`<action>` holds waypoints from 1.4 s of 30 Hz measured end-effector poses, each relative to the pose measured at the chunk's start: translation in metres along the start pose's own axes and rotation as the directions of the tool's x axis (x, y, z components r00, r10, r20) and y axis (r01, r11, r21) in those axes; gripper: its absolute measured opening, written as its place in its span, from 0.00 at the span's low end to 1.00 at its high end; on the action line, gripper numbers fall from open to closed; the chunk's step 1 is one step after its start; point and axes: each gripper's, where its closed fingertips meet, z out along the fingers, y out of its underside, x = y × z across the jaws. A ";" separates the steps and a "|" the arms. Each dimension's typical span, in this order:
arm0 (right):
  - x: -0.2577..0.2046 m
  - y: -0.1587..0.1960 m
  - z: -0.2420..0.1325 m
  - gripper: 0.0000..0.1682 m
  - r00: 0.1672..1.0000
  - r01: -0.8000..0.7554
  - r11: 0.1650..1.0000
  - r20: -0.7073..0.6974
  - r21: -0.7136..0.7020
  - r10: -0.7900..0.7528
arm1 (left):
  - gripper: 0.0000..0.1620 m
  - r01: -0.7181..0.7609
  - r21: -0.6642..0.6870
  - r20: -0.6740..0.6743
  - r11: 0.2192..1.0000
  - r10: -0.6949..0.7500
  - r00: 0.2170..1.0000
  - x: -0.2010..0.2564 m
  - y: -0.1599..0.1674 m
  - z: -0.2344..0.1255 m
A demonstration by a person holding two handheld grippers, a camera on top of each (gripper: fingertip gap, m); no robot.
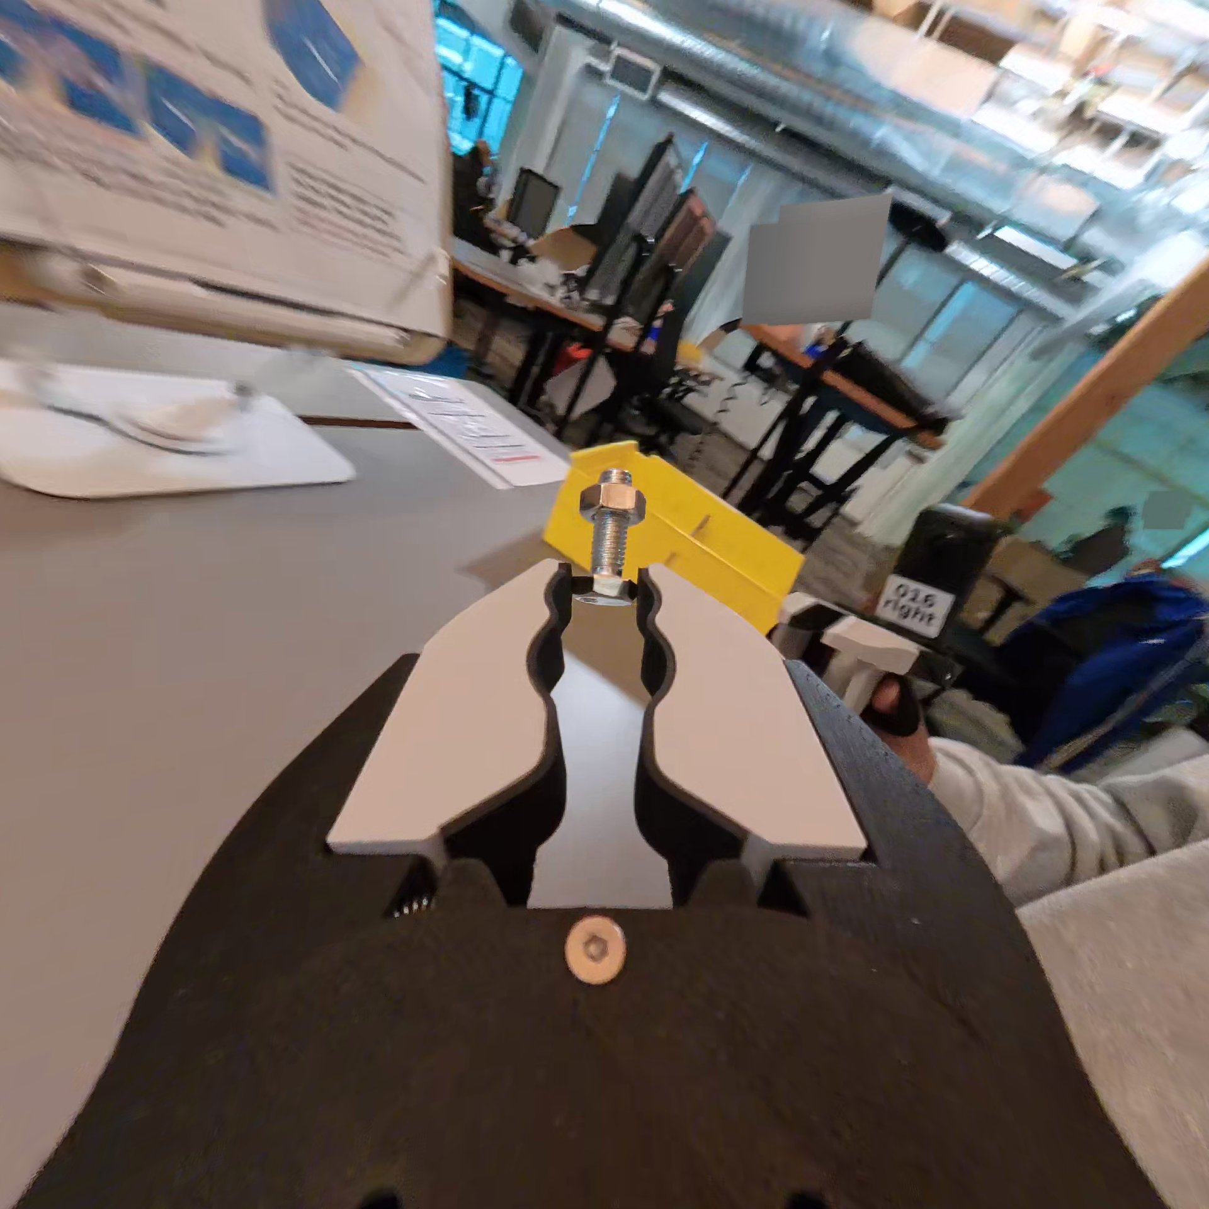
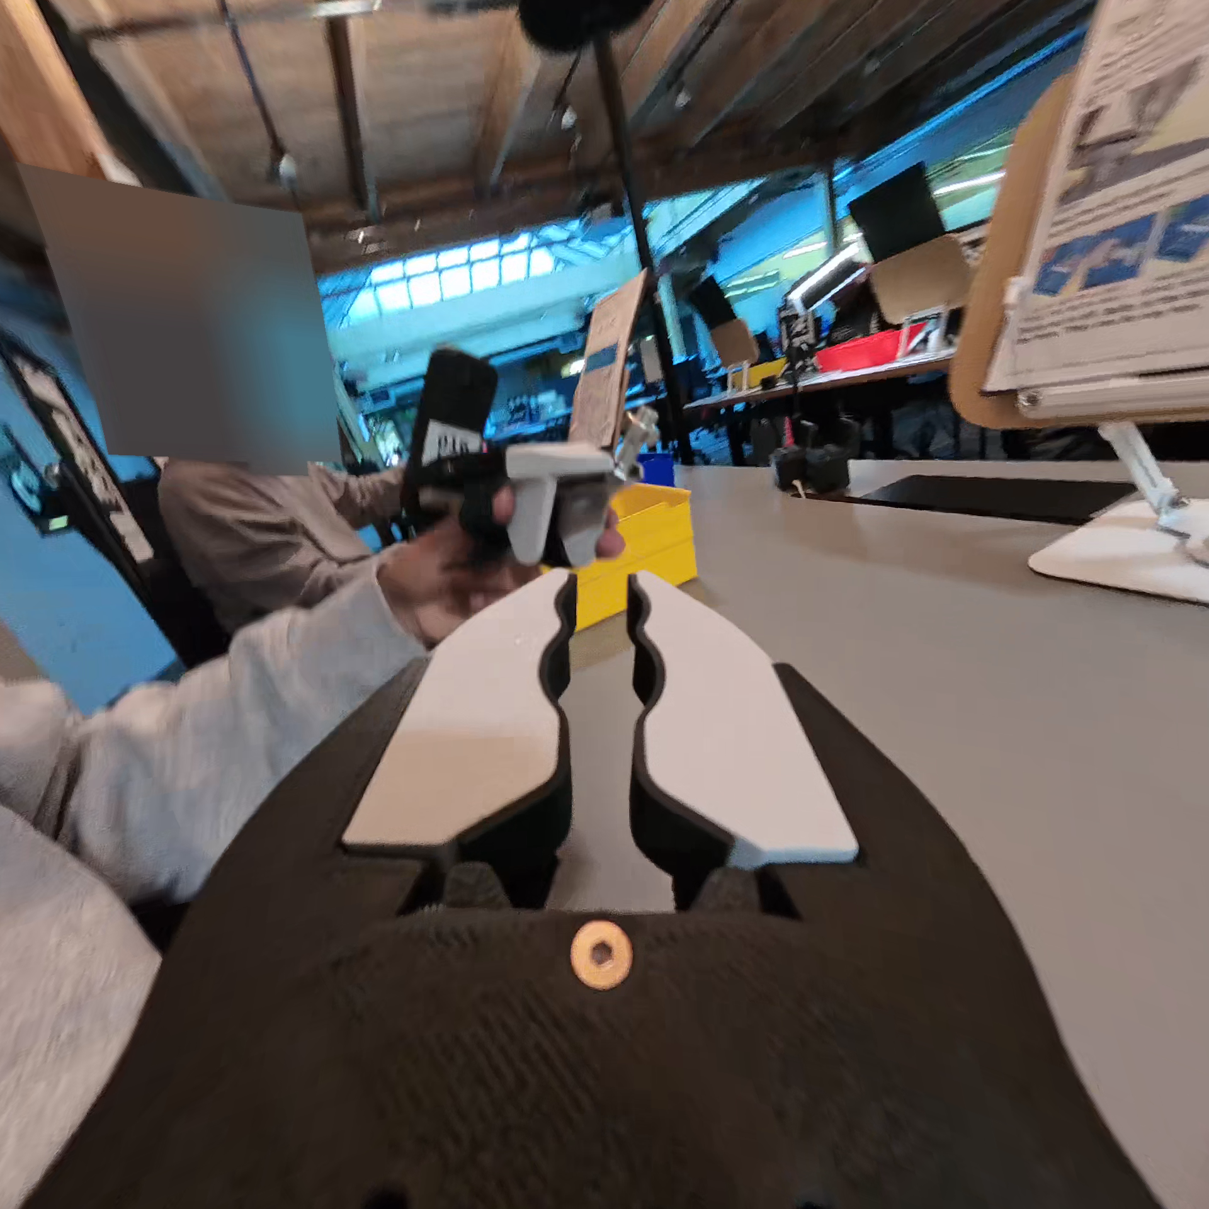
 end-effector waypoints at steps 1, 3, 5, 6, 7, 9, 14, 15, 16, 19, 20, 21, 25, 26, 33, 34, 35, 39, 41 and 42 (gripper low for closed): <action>0.004 0.006 -0.006 0.09 1.000 -0.025 1.000 -0.017 0.014 0.025 | 0.12 0.040 0.016 -0.051 0.999 -0.039 0.998 0.007 0.016 0.017; 0.016 0.021 -0.017 0.09 0.998 -0.028 1.000 -0.048 0.000 0.028 | 0.12 0.146 0.044 -0.148 0.988 -0.138 0.979 0.021 0.044 0.045; 0.031 0.030 -0.022 0.10 0.998 -0.020 0.999 -0.066 -0.041 0.017 | 0.12 0.227 0.018 -0.205 0.974 -0.219 0.954 0.032 0.071 0.065; 0.036 0.032 -0.023 0.12 0.998 -0.025 0.997 -0.064 -0.067 0.021 | 0.12 0.221 0.020 -0.226 0.975 -0.211 0.951 0.037 0.079 0.071; 0.040 0.032 -0.025 0.13 0.998 -0.029 0.996 -0.061 -0.082 0.024 | 0.12 0.212 0.021 -0.238 0.977 -0.201 0.950 0.041 0.086 0.075; 0.046 0.028 -0.031 0.12 0.997 -0.051 0.997 -0.059 -0.058 0.047 | 0.11 0.193 0.029 -0.263 0.981 -0.179 0.948 0.048 0.092 0.080; 0.046 0.022 -0.038 0.13 0.985 -0.166 0.986 -0.039 0.012 0.166 | 0.11 0.202 -0.004 -0.328 0.979 -0.192 0.925 0.058 0.106 0.088; 0.046 0.023 -0.038 0.14 0.985 -0.167 0.986 -0.039 0.011 0.167 | 0.11 0.205 -0.015 -0.332 0.979 -0.198 0.922 0.059 0.110 0.089; 0.045 0.023 -0.038 0.14 0.986 -0.165 0.986 -0.037 0.009 0.165 | 0.11 0.211 -0.023 -0.339 0.977 -0.206 0.918 0.061 0.113 0.091; 0.041 0.025 -0.038 0.14 0.988 -0.150 0.989 -0.034 -0.009 0.149 | 0.11 0.230 -0.045 -0.372 0.972 -0.230 0.899 0.069 0.117 0.092; 0.040 0.027 -0.038 0.14 0.988 -0.153 0.988 -0.030 -0.022 0.152 | 0.11 0.232 -0.048 -0.378 0.971 -0.233 0.896 0.071 0.117 0.093; 0.039 0.028 -0.038 0.14 0.988 -0.155 0.987 -0.028 -0.032 0.154 | 0.11 0.231 -0.052 -0.387 0.971 -0.233 0.892 0.074 0.118 0.093; 0.037 0.028 -0.039 0.10 0.989 -0.148 0.988 -0.026 -0.036 0.147 | 0.11 0.180 -0.083 -0.399 0.980 -0.199 0.895 0.080 0.127 0.097; 0.037 0.029 -0.039 0.10 0.988 -0.153 0.987 -0.026 -0.042 0.152 | 0.11 0.170 -0.084 -0.397 0.982 -0.189 0.898 0.080 0.128 0.097; 0.035 0.030 -0.039 0.10 0.991 -0.133 0.988 -0.021 -0.076 0.132 | 0.13 0.101 -0.076 -0.402 0.992 -0.123 0.907 0.084 0.128 0.094; 0.036 0.030 -0.040 0.10 0.992 -0.128 0.989 -0.021 -0.080 0.126 | 0.16 0.078 -0.075 -0.405 0.994 -0.102 0.909 0.085 0.129 0.094; 0.036 0.030 -0.041 0.10 0.992 -0.122 0.989 -0.017 -0.085 0.121 | 0.20 0.046 -0.083 -0.400 0.995 -0.076 0.913 0.086 0.131 0.094; 0.024 0.029 -0.042 0.10 0.989 -0.105 0.987 0.094 -0.121 0.117 | 0.24 -0.127 -0.133 -0.419 0.983 0.061 0.906 0.089 0.146 0.092; 0.018 0.031 -0.043 0.10 0.986 -0.073 0.986 0.136 -0.148 0.094 | 0.25 -0.152 -0.128 -0.439 0.980 0.082 0.895 0.093 0.147 0.090; 0.015 0.032 -0.044 0.10 0.985 -0.060 0.986 0.152 -0.157 0.084 | 0.25 -0.151 -0.117 -0.449 0.982 0.083 0.889 0.095 0.145 0.089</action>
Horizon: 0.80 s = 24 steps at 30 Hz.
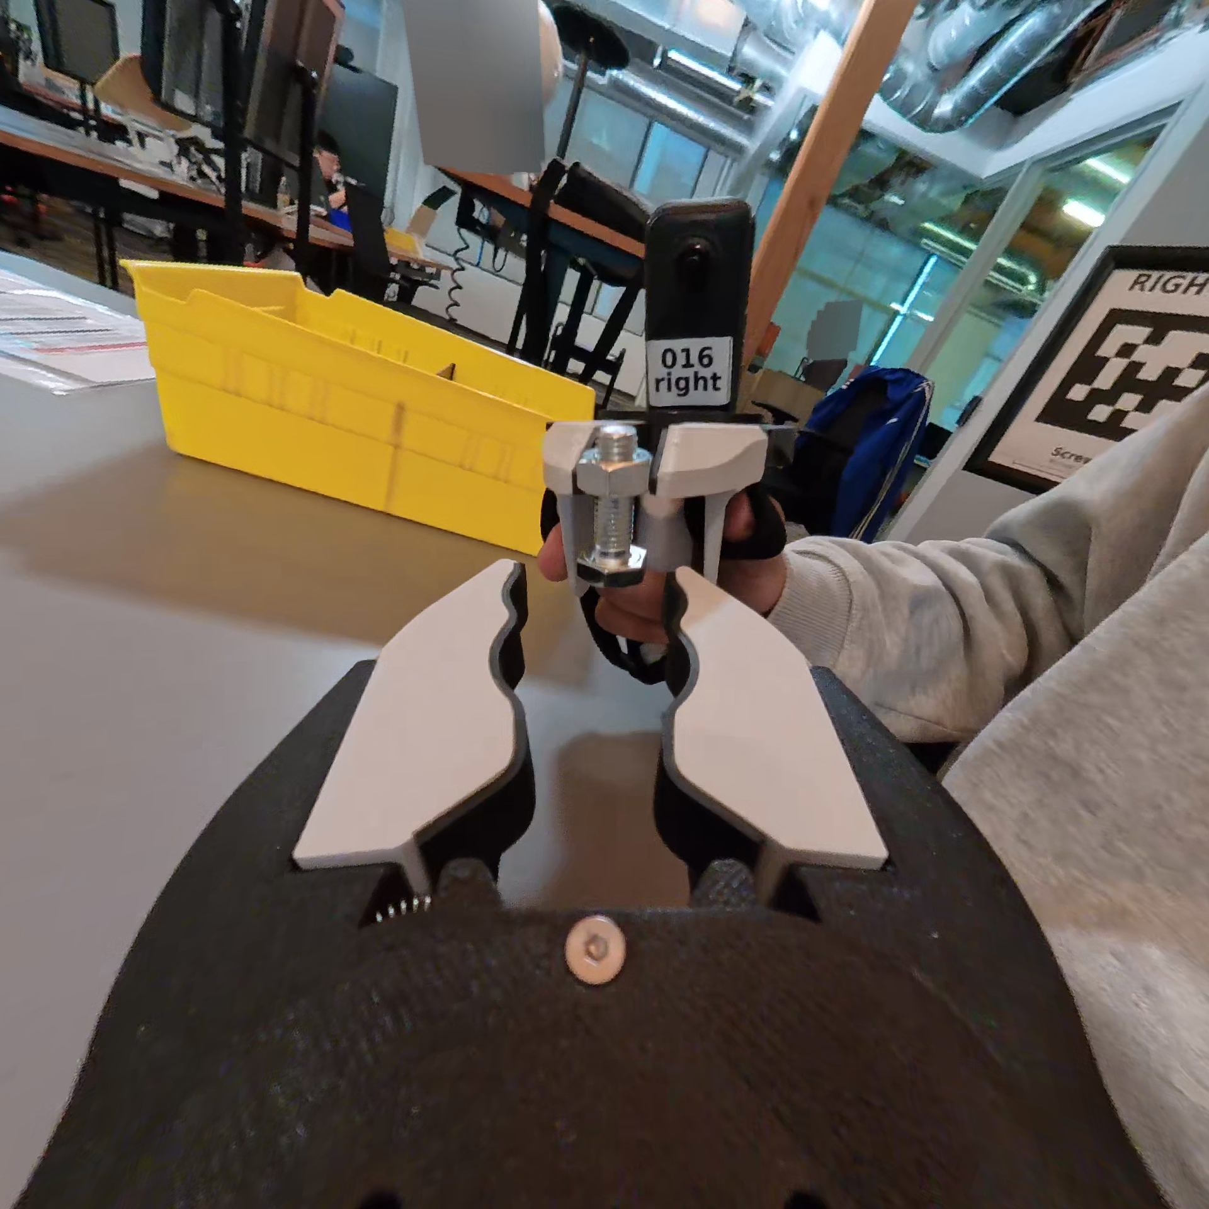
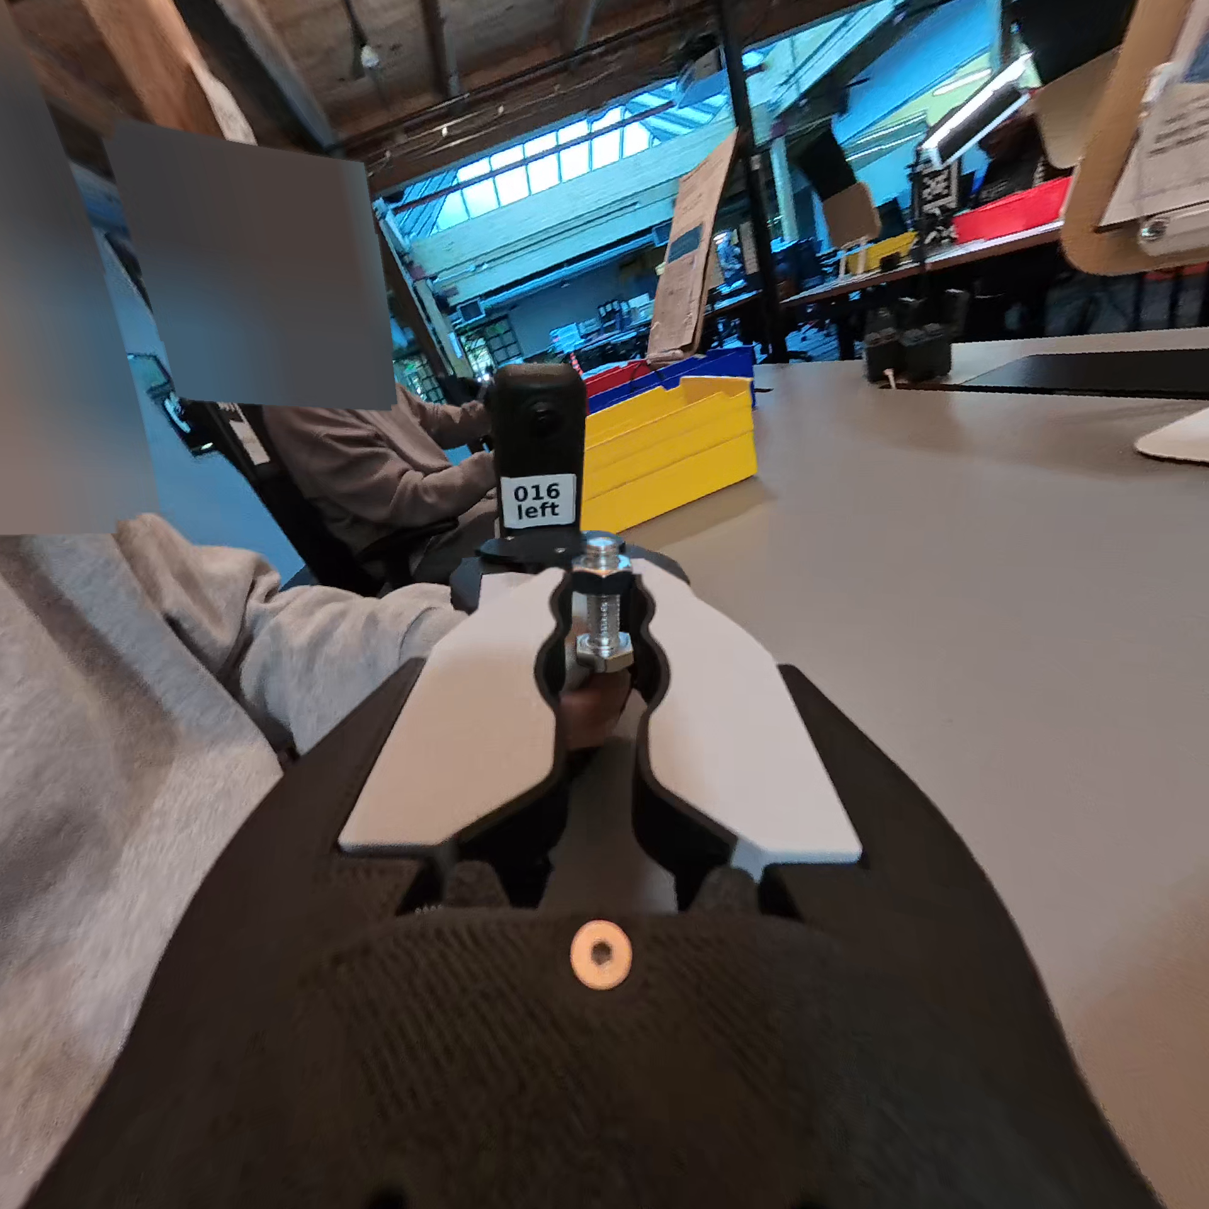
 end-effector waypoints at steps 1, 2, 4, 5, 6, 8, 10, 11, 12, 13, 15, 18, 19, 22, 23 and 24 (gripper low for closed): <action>-0.002 0.001 0.001 0.10 1.000 0.009 1.000 0.006 -0.007 -0.009 | 0.25 -0.002 0.010 -0.016 1.000 0.002 1.000 0.003 -0.001 0.000; -0.003 0.001 0.001 0.10 1.000 0.015 1.000 0.009 -0.008 -0.015 | 0.25 -0.005 0.013 -0.033 1.000 0.005 0.999 0.005 -0.002 -0.001; -0.005 0.000 0.001 0.10 1.000 0.015 1.000 0.021 0.001 -0.015 | 0.25 -0.024 0.009 -0.056 1.000 0.024 0.998 0.009 -0.001 -0.001; -0.007 -0.001 0.001 0.10 0.999 0.013 1.000 0.032 0.010 -0.014 | 0.24 -0.033 0.005 -0.065 0.999 0.034 0.997 0.011 -0.001 -0.001; -0.008 -0.003 0.001 0.10 0.999 0.008 1.000 0.043 0.022 -0.009 | 0.25 -0.040 0.003 -0.073 0.999 0.040 0.997 0.013 0.000 -0.001; -0.010 -0.006 0.000 0.10 0.998 -0.012 0.999 0.066 0.043 0.009 | 0.25 -0.045 0.005 -0.089 0.999 0.045 0.995 0.016 0.000 -0.001; -0.011 -0.008 -0.002 0.10 0.996 -0.031 0.998 0.081 0.060 0.026 | 0.25 -0.050 0.012 -0.096 0.999 0.051 0.994 0.018 -0.001 -0.001; -0.011 -0.009 -0.002 0.10 0.995 -0.038 0.997 0.090 0.066 0.032 | 0.25 -0.053 0.017 -0.097 0.998 0.054 0.994 0.018 -0.002 -0.002; -0.012 -0.010 -0.003 0.10 0.994 -0.044 0.996 0.100 0.071 0.037 | 0.25 -0.053 0.023 -0.100 0.998 0.055 0.994 0.019 -0.003 -0.002; -0.014 -0.010 -0.003 0.10 0.993 -0.052 0.996 0.112 0.074 0.043 | 0.24 -0.052 0.026 -0.106 0.998 0.055 0.993 0.020 -0.003 -0.003; -0.015 -0.010 -0.002 0.10 0.990 -0.069 0.995 0.131 0.073 0.059 | 0.23 -0.043 0.029 -0.127 0.999 0.047 0.991 0.022 -0.004 -0.004; -0.017 -0.008 0.000 0.10 0.988 -0.072 0.995 0.139 0.065 0.062 | 0.21 -0.026 0.036 -0.151 0.999 0.031 0.988 0.025 -0.006 -0.005; -0.017 -0.007 0.001 0.10 0.989 -0.067 0.996 0.139 0.059 0.058 | 0.21 -0.023 0.039 -0.156 0.999 0.029 0.987 0.026 -0.007 -0.005; -0.019 -0.005 0.002 0.10 0.989 -0.055 0.997 0.140 0.050 0.047 | 0.20 -0.024 0.039 -0.153 0.999 0.030 0.988 0.026 -0.007 -0.005; -0.019 -0.005 0.002 0.10 0.989 -0.052 0.997 0.140 0.050 0.045 | 0.20 -0.026 0.040 -0.152 0.999 0.031 0.988 0.026 -0.007 -0.005; -0.019 -0.005 0.002 0.10 0.989 -0.052 0.997 0.141 0.051 0.044 | 0.19 -0.027 0.040 -0.151 0.999 0.033 0.988 0.026 -0.007 -0.005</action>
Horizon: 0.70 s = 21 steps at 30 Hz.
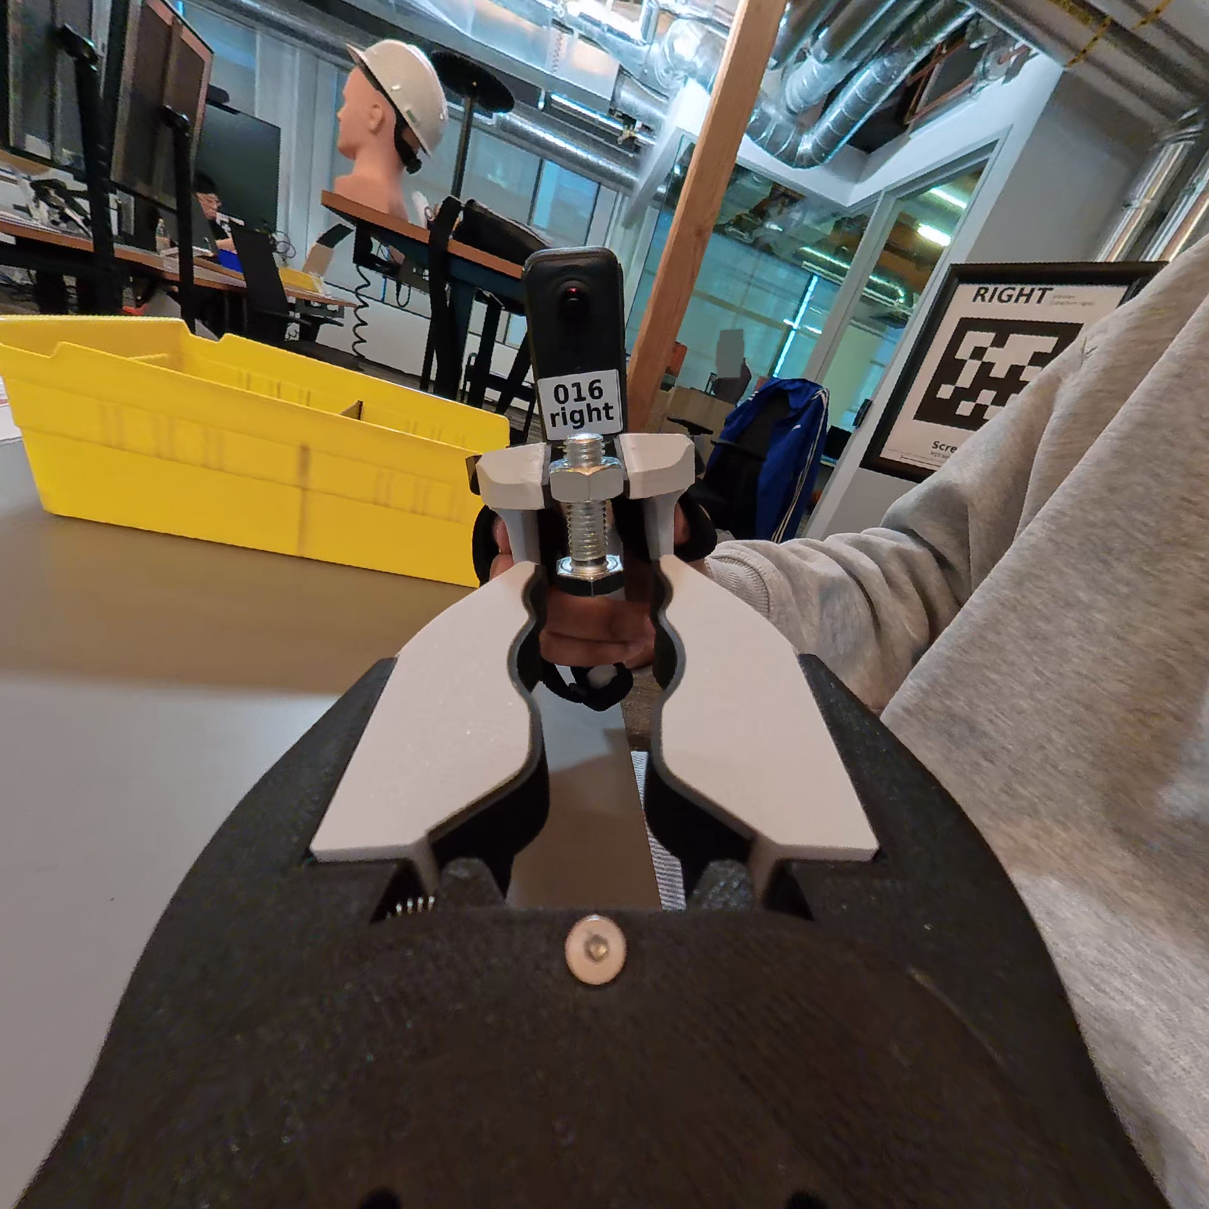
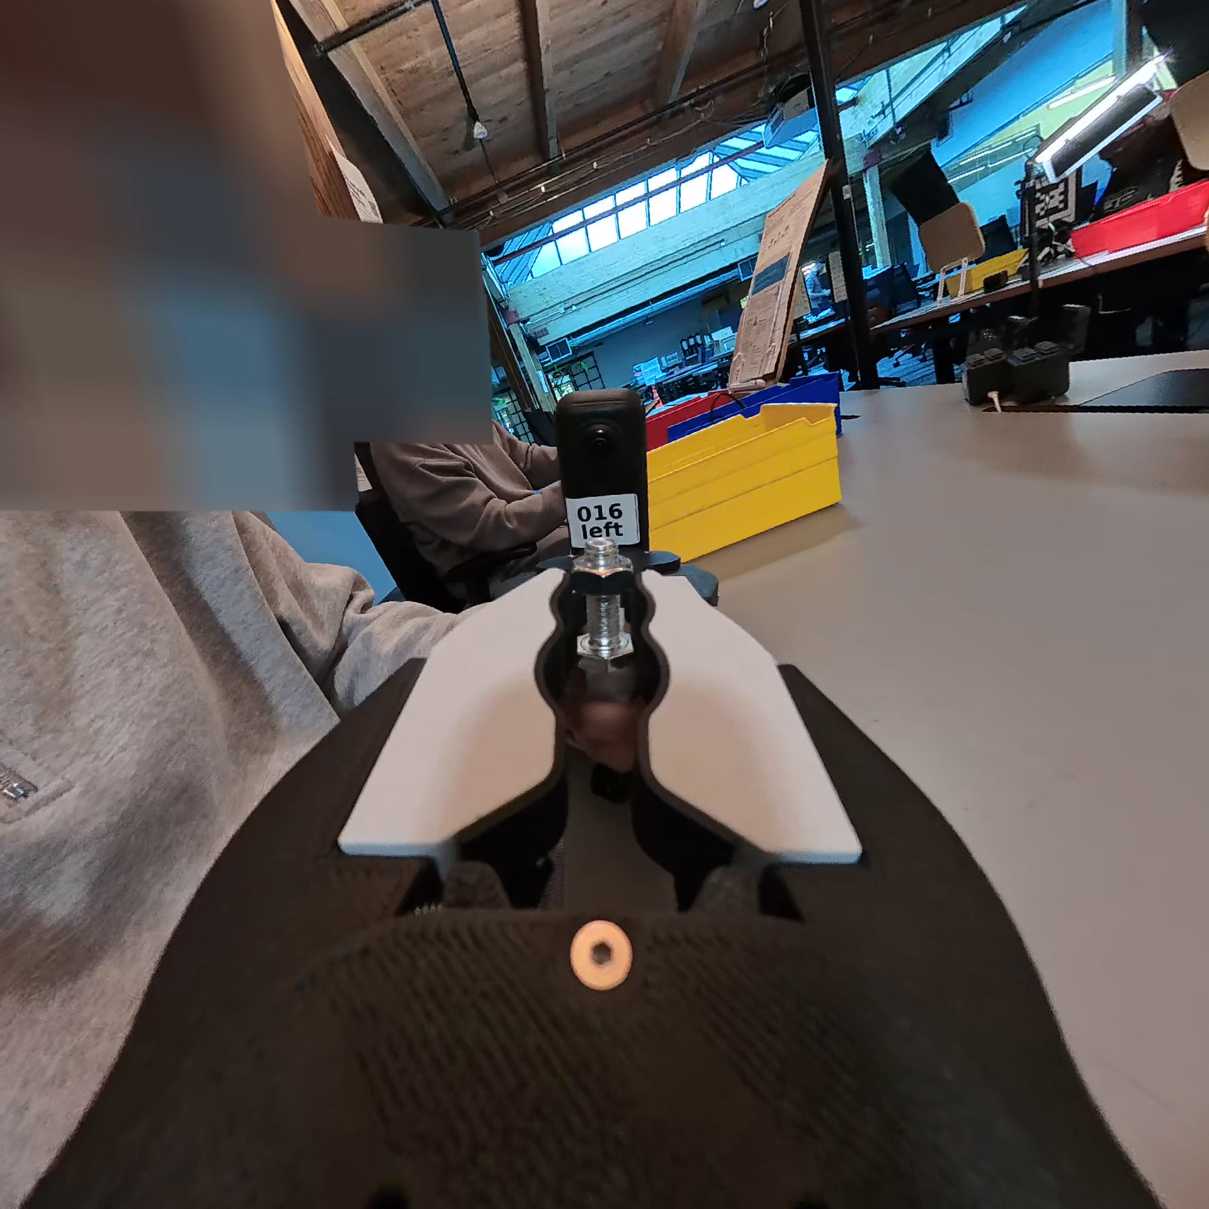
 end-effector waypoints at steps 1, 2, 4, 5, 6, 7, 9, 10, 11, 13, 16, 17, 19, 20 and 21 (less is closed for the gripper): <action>0.000 0.000 0.000 0.10 1.000 0.000 1.000 0.000 0.001 0.000 | 0.19 -0.001 0.001 0.001 1.000 0.001 1.000 0.000 0.000 0.000; 0.000 -0.001 -0.001 0.10 1.000 0.001 1.000 0.000 0.003 -0.001 | 0.18 -0.002 0.001 0.003 1.000 0.002 1.000 -0.001 0.000 0.000; 0.000 -0.001 -0.001 0.10 1.000 0.004 1.000 -0.001 0.004 -0.004 | 0.18 -0.002 0.006 0.009 1.000 0.002 1.000 -0.002 -0.001 -0.001; 0.000 -0.001 -0.001 0.10 1.000 0.006 1.000 -0.001 0.003 -0.006 | 0.18 -0.002 0.011 0.013 1.000 0.002 1.000 -0.002 -0.002 -0.001; 0.000 -0.001 -0.001 0.10 1.000 0.008 1.000 -0.002 0.002 -0.008 | 0.18 -0.002 0.016 0.016 1.000 0.002 1.000 -0.003 -0.003 -0.001; 0.000 -0.001 -0.001 0.10 1.000 0.011 1.000 -0.003 0.000 -0.011 | 0.18 -0.002 0.020 0.017 1.000 0.002 1.000 -0.003 -0.003 -0.002; 0.000 0.000 0.000 0.10 1.000 0.017 1.000 -0.007 -0.005 -0.018 | 0.18 0.000 0.022 0.019 1.000 0.000 1.000 -0.004 -0.004 -0.002; 0.000 0.001 0.000 0.10 1.000 0.020 1.000 -0.009 -0.007 -0.020 | 0.18 -0.002 0.022 0.020 1.000 0.002 1.000 -0.004 -0.004 -0.002; 0.000 0.001 0.000 0.10 1.000 0.023 1.000 -0.011 -0.009 -0.023 | 0.17 -0.004 0.023 0.023 1.000 0.004 1.000 -0.005 -0.004 -0.003; 0.001 0.001 0.000 0.10 0.999 0.029 1.000 -0.014 -0.009 -0.029 | 0.16 -0.012 0.025 0.035 1.000 0.011 0.999 -0.006 -0.004 -0.003; 0.001 0.001 0.001 0.10 0.999 0.041 0.999 -0.015 -0.005 -0.041 | 0.14 -0.027 0.028 0.045 0.999 0.026 0.999 -0.007 -0.005 -0.003; 0.000 0.001 0.001 0.10 0.999 0.045 0.999 -0.014 -0.004 -0.045 | 0.14 -0.028 0.028 0.046 0.999 0.027 0.999 -0.006 -0.005 -0.003; 0.000 0.000 0.001 0.10 0.999 0.050 0.999 -0.014 -0.001 -0.050 | 0.14 -0.030 0.031 0.045 0.999 0.029 0.999 -0.006 -0.005 -0.003; 0.000 0.000 0.001 0.10 0.998 0.053 0.999 -0.015 0.000 -0.053 | 0.14 -0.031 0.032 0.045 0.999 0.030 0.999 -0.006 -0.005 -0.003; 0.000 0.000 0.001 0.10 0.998 0.055 0.998 -0.015 0.000 -0.055 | 0.14 -0.032 0.033 0.044 0.999 0.031 0.999 -0.006 -0.005 -0.003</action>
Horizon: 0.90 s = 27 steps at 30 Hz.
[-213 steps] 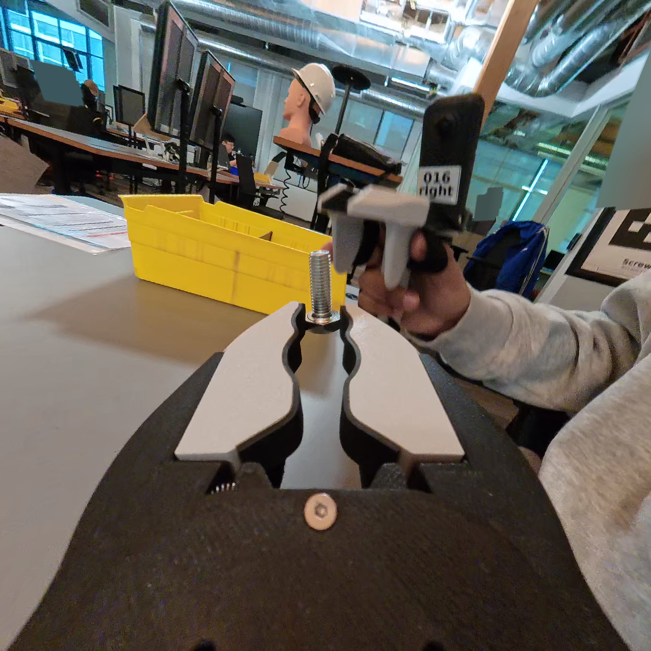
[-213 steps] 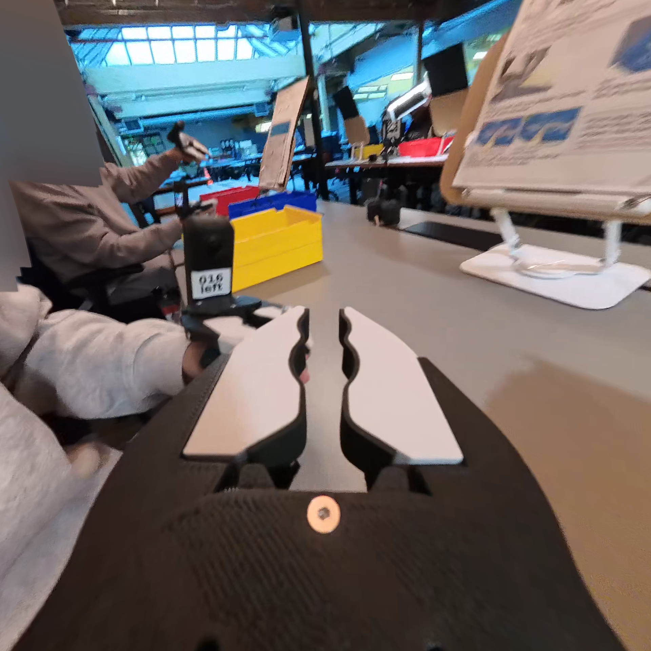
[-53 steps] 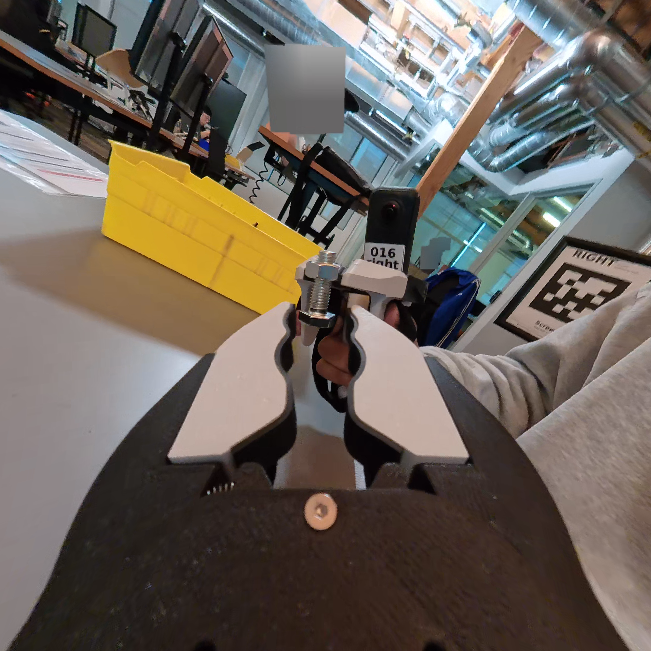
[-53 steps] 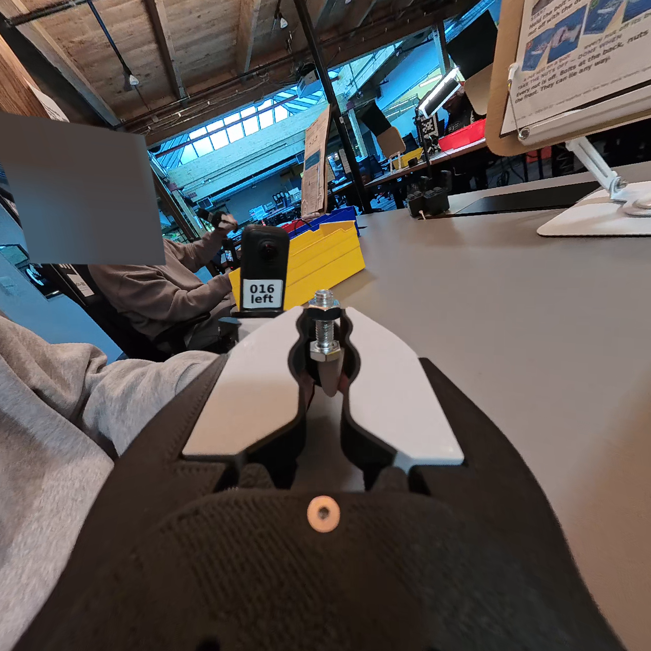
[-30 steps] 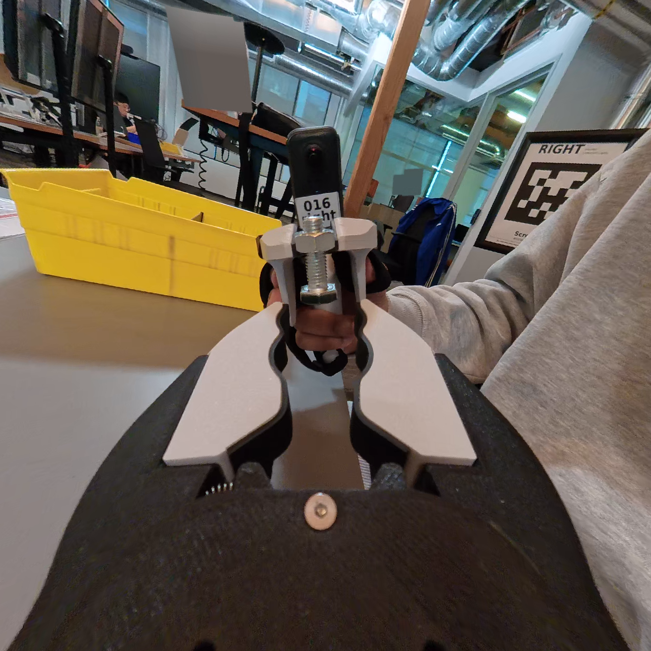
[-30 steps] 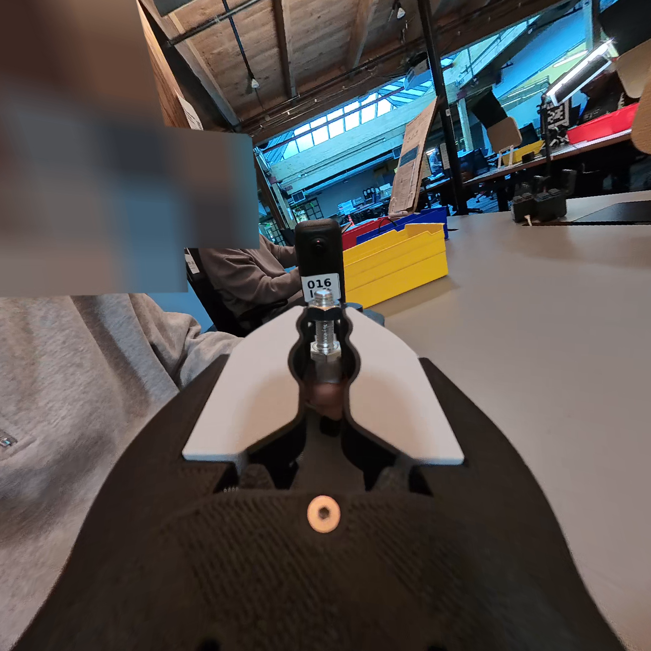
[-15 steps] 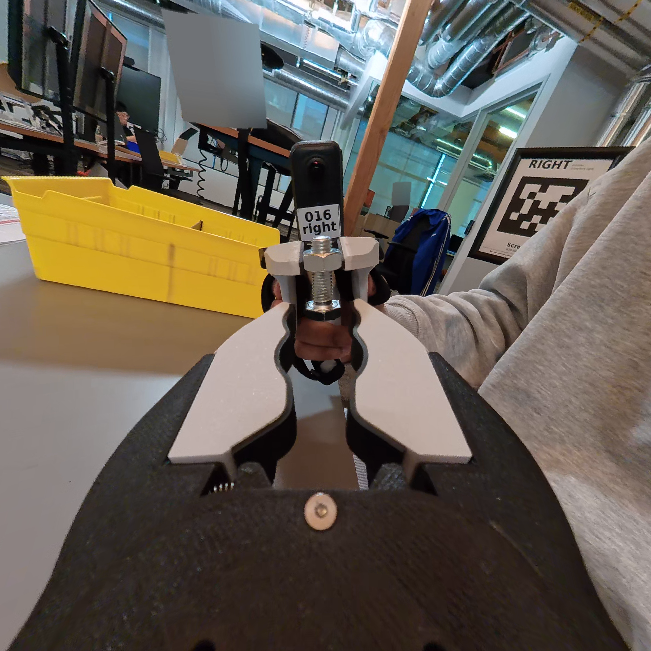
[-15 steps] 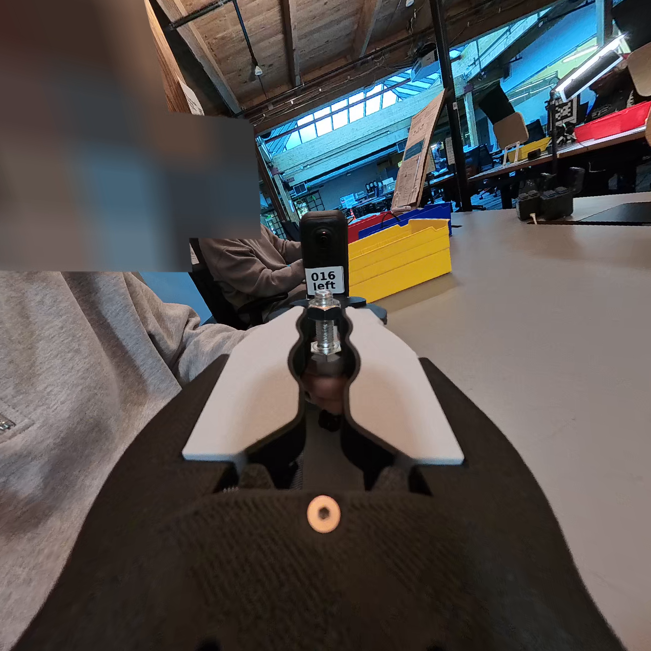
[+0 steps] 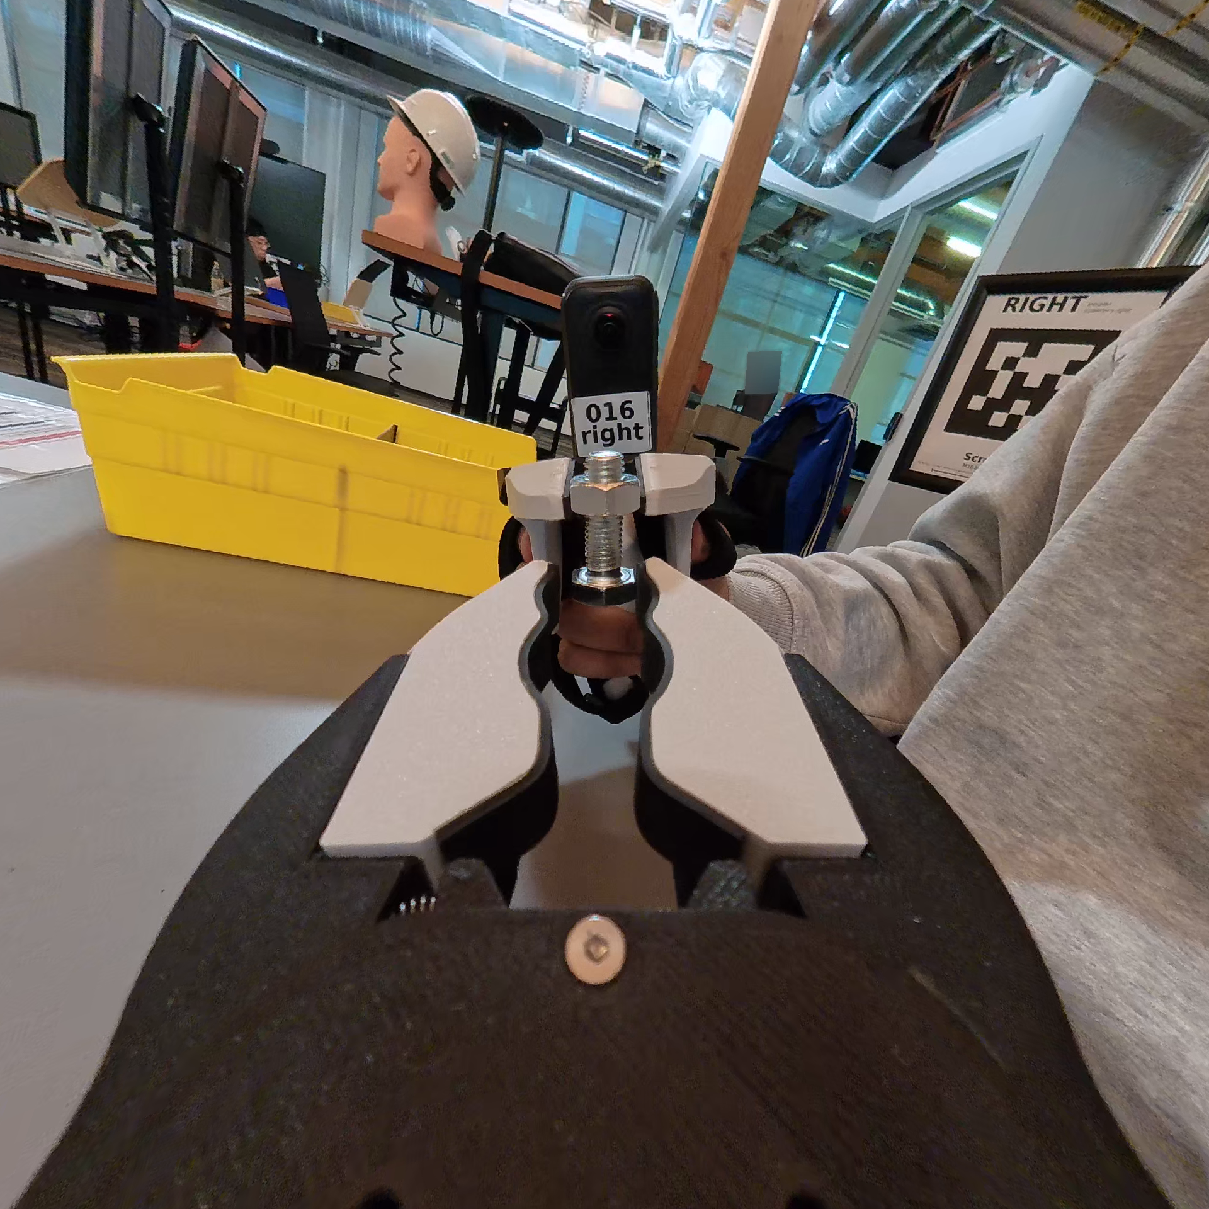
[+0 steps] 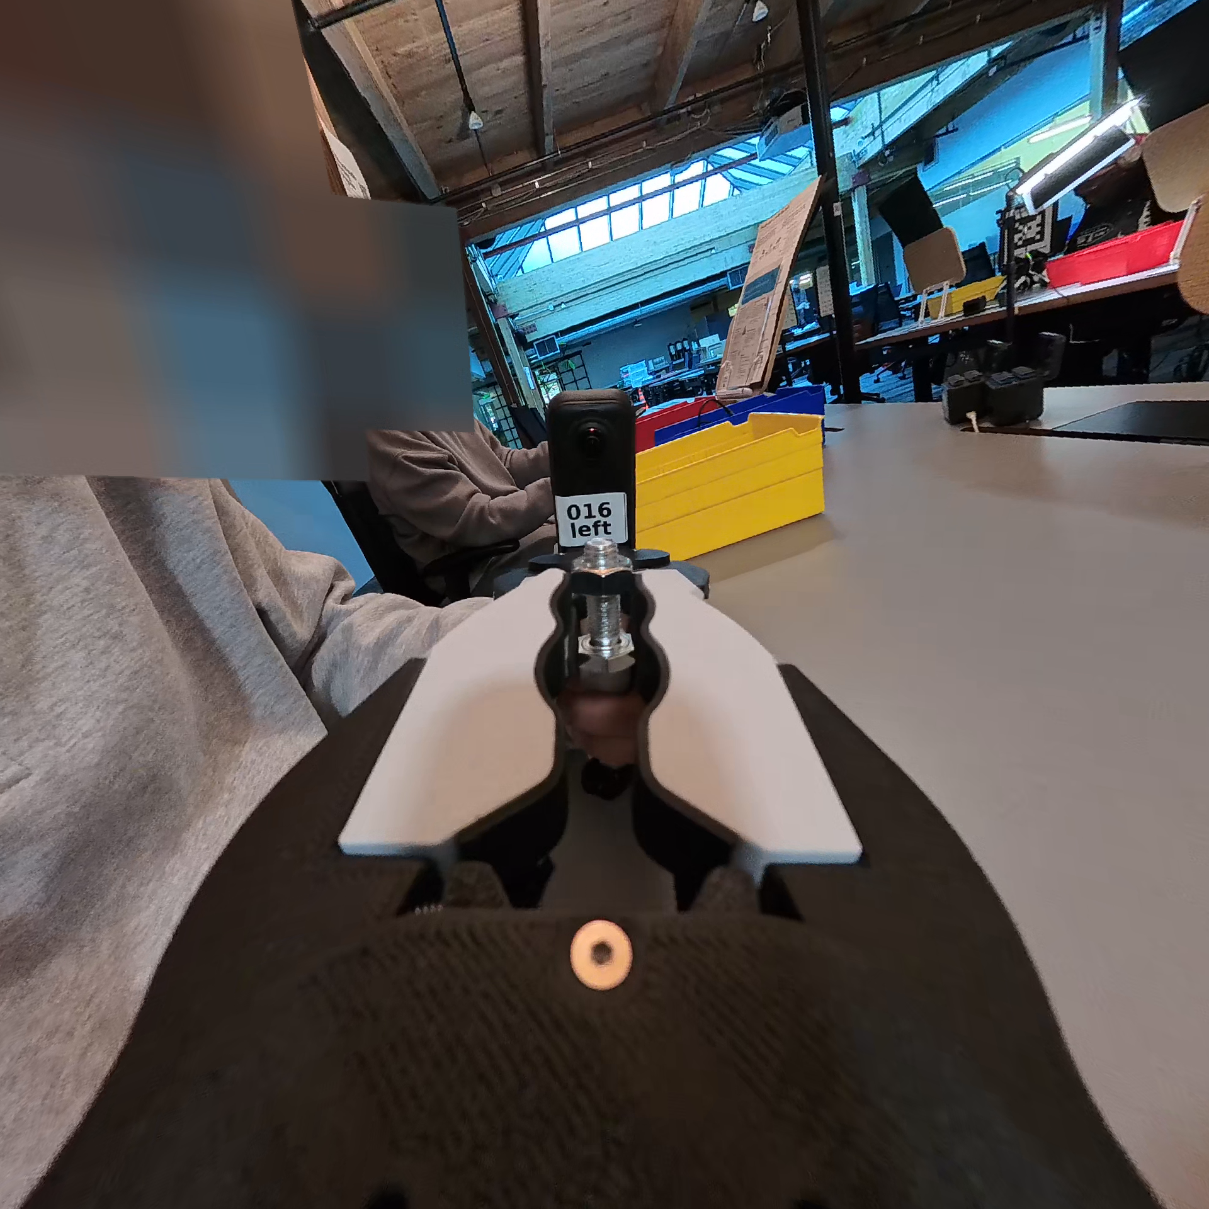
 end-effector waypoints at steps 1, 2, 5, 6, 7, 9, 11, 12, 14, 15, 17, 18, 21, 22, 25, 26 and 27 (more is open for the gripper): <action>0.000 0.000 0.000 0.10 1.000 0.001 1.000 -0.001 0.000 -0.001 | 0.14 -0.001 0.000 -0.001 1.000 0.001 1.000 0.000 0.000 0.000; 0.000 0.000 0.000 0.10 1.000 0.004 1.000 -0.001 0.001 -0.004 | 0.13 -0.002 0.001 -0.003 1.000 0.002 1.000 0.001 0.000 0.000; -0.001 0.000 0.000 0.10 1.000 0.007 1.000 0.000 0.004 -0.007 | 0.12 -0.006 0.002 -0.007 1.000 0.006 1.000 0.002 0.000 0.001; -0.001 0.000 0.000 0.10 1.000 0.008 1.000 0.001 0.004 -0.008 | 0.12 -0.006 0.001 -0.008 1.000 0.006 1.000 0.002 0.000 0.001; -0.001 0.000 0.000 0.10 1.000 0.009 1.000 0.000 0.004 -0.009 | 0.12 -0.005 0.001 -0.008 1.000 0.005 1.000 0.002 0.001 0.001; -0.001 -0.001 0.000 0.10 1.000 0.012 1.000 0.000 0.005 -0.012 | 0.12 -0.005 0.002 -0.008 1.000 0.005 1.000 0.002 0.000 0.001; -0.001 -0.001 0.000 0.10 1.000 0.014 1.000 0.000 0.006 -0.014 | 0.12 -0.006 0.002 -0.008 1.000 0.006 1.000 0.002 0.000 0.001; -0.001 -0.001 0.000 0.10 1.000 0.014 1.000 0.001 0.006 -0.014 | 0.12 -0.006 0.001 -0.008 1.000 0.006 1.000 0.002 0.001 0.001; -0.001 -0.001 0.000 0.10 1.000 0.013 1.000 0.001 0.010 -0.013 | 0.12 -0.010 0.002 -0.008 1.000 0.010 1.000 0.002 0.001 0.001; -0.001 -0.002 0.000 0.10 1.000 0.012 1.000 -0.001 0.011 -0.012 | 0.12 -0.013 0.003 -0.005 1.000 0.013 1.000 0.002 0.000 0.001; 0.000 -0.002 -0.001 0.10 1.000 0.010 1.000 -0.004 0.010 -0.010 | 0.12 -0.014 0.002 -0.001 1.000 0.014 1.000 0.001 0.001 0.002; 0.001 -0.002 -0.001 0.10 1.000 0.011 1.000 -0.008 0.010 -0.011 | 0.12 -0.017 0.002 0.006 1.000 0.017 1.000 0.000 0.001 0.001; 0.005 -0.005 -0.002 0.15 1.000 0.008 0.999 -0.026 0.035 -0.008 | 0.12 -0.036 0.004 0.040 0.999 0.036 0.999 -0.005 0.000 0.001; 0.007 -0.007 -0.003 0.16 0.999 0.004 0.999 -0.037 0.047 -0.002 | 0.12 -0.038 0.008 0.049 0.999 0.038 0.998 -0.006 -0.001 0.000; 0.012 -0.010 -0.007 0.17 0.998 0.002 0.998 -0.065 0.068 0.003 | 0.12 -0.045 0.018 0.073 0.999 0.044 0.996 -0.010 -0.003 -0.001; 0.013 -0.010 -0.008 0.17 0.997 0.011 0.998 -0.078 0.066 -0.006 | 0.12 -0.047 0.018 0.078 0.999 0.046 0.996 -0.011 -0.003 -0.001; 0.013 -0.010 -0.008 0.17 0.995 0.028 0.998 -0.092 0.061 -0.022 | 0.12 -0.050 0.018 0.083 0.999 0.048 0.995 -0.011 -0.003 -0.001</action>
